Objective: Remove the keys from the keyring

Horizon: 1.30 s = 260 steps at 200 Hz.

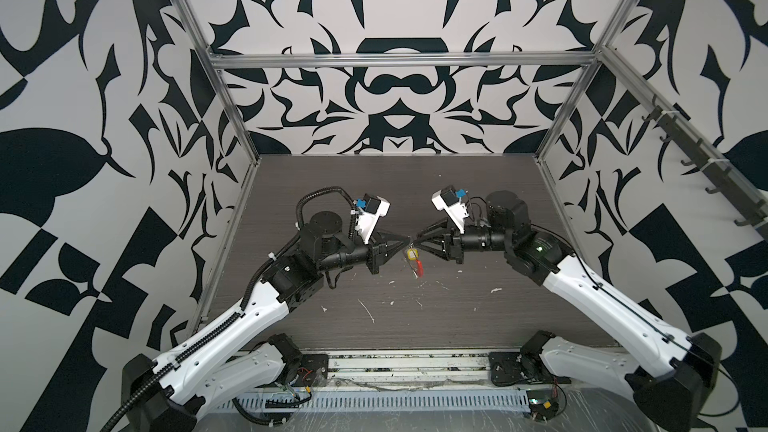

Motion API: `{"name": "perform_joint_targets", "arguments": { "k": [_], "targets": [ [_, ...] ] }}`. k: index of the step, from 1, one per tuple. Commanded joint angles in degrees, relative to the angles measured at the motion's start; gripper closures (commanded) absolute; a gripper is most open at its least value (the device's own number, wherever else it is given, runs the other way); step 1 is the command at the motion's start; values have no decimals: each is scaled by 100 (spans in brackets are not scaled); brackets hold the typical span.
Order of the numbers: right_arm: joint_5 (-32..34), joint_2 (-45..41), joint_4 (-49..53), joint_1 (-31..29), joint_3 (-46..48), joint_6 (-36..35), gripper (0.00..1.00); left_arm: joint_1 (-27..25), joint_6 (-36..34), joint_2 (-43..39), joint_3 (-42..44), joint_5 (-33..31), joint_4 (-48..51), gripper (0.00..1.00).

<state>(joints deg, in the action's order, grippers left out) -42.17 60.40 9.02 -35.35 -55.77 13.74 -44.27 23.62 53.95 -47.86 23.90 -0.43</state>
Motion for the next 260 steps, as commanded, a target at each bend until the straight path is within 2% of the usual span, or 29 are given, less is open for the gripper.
{"name": "perform_joint_targets", "arguments": {
  "k": [1,31,68,123,163,260],
  "targets": [
    [859,-269,-747,-48,235,375,65,-20,5,-223,47,-280,-287,100],
    [890,-414,-1062,-270,581,319,61,-20,11,-375,83,-439,-334,100],
    [1568,-518,-1206,-584,849,133,61,-20,11,-482,115,-327,-432,100],
    [1607,-575,-1376,-1083,1020,-134,57,-20,51,-517,195,-318,-556,100],
    [1809,-604,-1393,-1314,966,-242,56,-20,55,-526,256,82,-745,100],
    [1625,-973,-1328,-1619,988,-332,58,-20,42,-754,225,1205,-871,100]
  ]
}}
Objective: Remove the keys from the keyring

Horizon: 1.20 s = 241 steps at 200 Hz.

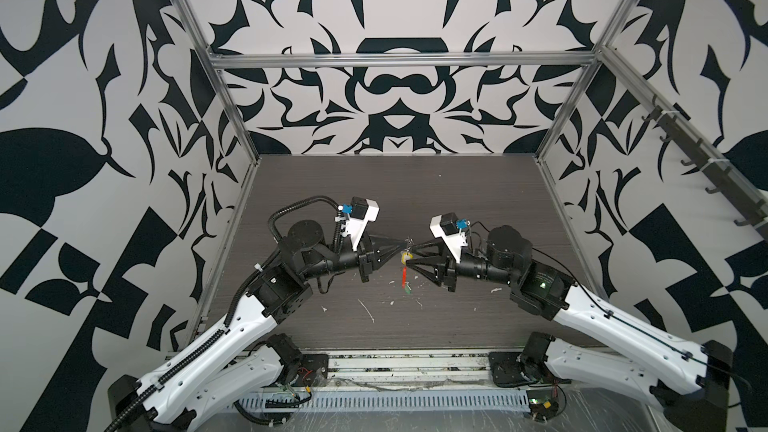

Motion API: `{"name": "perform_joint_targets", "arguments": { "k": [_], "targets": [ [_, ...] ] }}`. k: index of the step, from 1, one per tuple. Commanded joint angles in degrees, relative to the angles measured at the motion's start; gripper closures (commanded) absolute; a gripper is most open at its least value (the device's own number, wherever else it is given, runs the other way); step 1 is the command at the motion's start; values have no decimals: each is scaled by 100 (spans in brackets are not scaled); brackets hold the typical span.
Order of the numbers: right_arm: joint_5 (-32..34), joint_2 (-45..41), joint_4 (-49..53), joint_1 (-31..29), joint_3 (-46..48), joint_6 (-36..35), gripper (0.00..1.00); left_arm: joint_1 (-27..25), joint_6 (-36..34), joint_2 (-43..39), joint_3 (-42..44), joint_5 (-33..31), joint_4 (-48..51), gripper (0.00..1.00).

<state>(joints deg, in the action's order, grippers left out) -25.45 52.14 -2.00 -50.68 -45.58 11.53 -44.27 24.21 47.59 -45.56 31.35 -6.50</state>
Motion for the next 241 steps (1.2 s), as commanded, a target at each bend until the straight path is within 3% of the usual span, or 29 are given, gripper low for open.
{"name": "perform_joint_targets", "arguments": {
  "k": [1,117,186,241],
  "targets": [
    [-52,-149,-228,-94,-30,-109,58,-16,-20,-118,-10,473,-264,100],
    [-114,-271,-113,-434,-73,-285,59,-20,-132,-181,-29,1077,-226,100],
    [360,-878,-323,-470,33,-201,59,-20,-161,-250,16,1022,-184,100],
    [-243,-473,-938,-473,-136,215,69,-16,-135,-290,20,987,-211,100]
  ]
}}
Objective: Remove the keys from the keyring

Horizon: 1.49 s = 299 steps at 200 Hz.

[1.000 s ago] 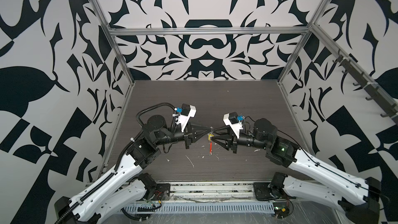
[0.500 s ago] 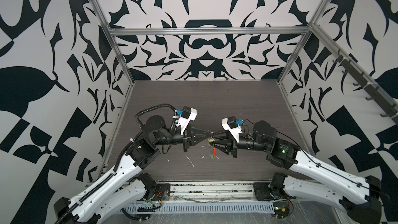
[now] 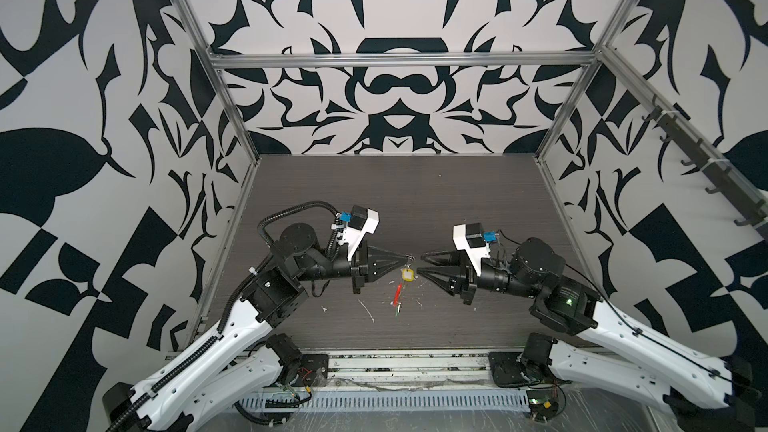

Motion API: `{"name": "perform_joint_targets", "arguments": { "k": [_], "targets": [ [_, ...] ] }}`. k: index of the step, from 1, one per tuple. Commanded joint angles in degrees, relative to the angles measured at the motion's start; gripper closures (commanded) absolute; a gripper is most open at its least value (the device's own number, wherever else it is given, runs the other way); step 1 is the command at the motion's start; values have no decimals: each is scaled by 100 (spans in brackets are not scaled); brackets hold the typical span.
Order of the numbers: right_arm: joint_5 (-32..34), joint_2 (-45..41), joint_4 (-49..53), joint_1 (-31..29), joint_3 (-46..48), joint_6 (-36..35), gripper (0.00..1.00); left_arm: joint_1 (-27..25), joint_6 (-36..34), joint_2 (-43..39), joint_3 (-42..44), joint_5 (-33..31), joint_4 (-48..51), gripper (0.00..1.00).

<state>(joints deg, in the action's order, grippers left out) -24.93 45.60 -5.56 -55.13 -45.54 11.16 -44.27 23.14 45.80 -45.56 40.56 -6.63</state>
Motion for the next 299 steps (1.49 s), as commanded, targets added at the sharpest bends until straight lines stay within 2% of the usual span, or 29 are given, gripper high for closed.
{"name": "perform_joint_targets", "arguments": {
  "k": [1,80,102,135,169,172,181,188,204,219,244,277,299],
  "targets": [
    [-299,183,-588,-30,-144,254,69,-18,-28,-113,20,67,-194,100],
    [-482,300,-954,-33,-157,537,76,-20,-46,-167,82,-20,-198,100],
    [-513,343,-977,-33,-163,584,83,-20,-55,-200,91,-56,-188,100],
    [-435,357,-867,-34,-184,582,100,-20,-46,-228,83,-90,-172,100],
    [-350,326,-661,-33,-276,568,100,-20,-13,-225,39,-158,-113,100],
    [-342,326,-619,-34,-299,565,100,-20,-5,-228,29,-181,-98,95],
    [-302,333,-449,-39,-370,513,100,-16,23,-242,14,-308,-27,71],
    [-250,336,-277,-33,-444,478,100,-20,20,-270,-5,-436,64,57],
    [-148,393,255,-33,-669,315,100,-20,-87,-403,-24,-706,267,45],
    [-64,470,724,-38,-900,179,100,-20,-183,-551,-66,-939,508,41],
    [31,561,1210,-33,-1137,34,100,-15,-372,-580,-269,-1075,984,40],
    [127,718,1797,-34,-1474,-157,100,-20,-518,-392,-521,-1052,1403,48],
    [145,830,2191,-34,-1733,-286,100,-20,-558,-243,-648,-996,1551,48]
  ]
}}
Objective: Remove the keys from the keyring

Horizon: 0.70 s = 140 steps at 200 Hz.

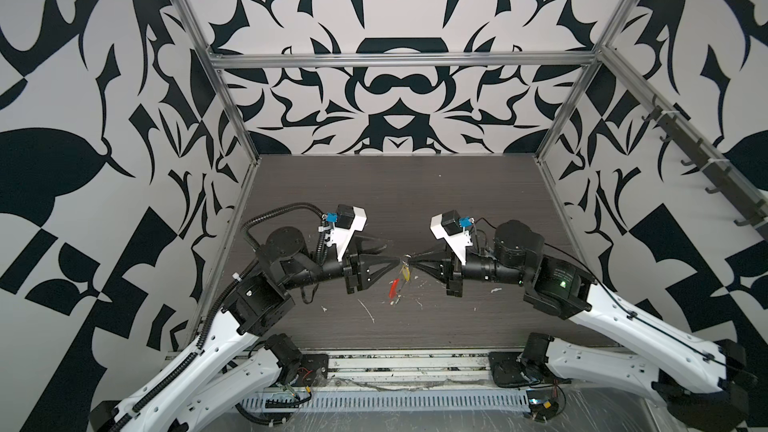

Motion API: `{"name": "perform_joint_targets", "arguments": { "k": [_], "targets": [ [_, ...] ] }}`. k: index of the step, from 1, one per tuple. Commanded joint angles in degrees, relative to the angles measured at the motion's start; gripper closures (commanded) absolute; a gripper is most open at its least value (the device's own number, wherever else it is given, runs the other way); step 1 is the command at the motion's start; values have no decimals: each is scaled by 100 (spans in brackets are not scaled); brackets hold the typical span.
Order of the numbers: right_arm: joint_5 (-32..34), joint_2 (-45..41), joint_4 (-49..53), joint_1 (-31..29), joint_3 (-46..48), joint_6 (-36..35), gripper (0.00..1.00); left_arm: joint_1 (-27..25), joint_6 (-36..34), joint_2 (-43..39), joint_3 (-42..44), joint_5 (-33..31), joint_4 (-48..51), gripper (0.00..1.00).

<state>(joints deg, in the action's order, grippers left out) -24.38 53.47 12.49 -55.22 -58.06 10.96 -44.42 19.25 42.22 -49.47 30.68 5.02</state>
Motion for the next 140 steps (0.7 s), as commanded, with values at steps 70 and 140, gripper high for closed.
{"name": "perform_joint_targets", "arguments": {
  "k": [70,140],
  "targets": [
    [68,208,865,-29,-862,-461,100,-5,-217,602,-579,224,650,57],
    [43,319,1208,-25,-1121,-630,100,-14,-234,730,-617,566,685,70]
  ]
}}
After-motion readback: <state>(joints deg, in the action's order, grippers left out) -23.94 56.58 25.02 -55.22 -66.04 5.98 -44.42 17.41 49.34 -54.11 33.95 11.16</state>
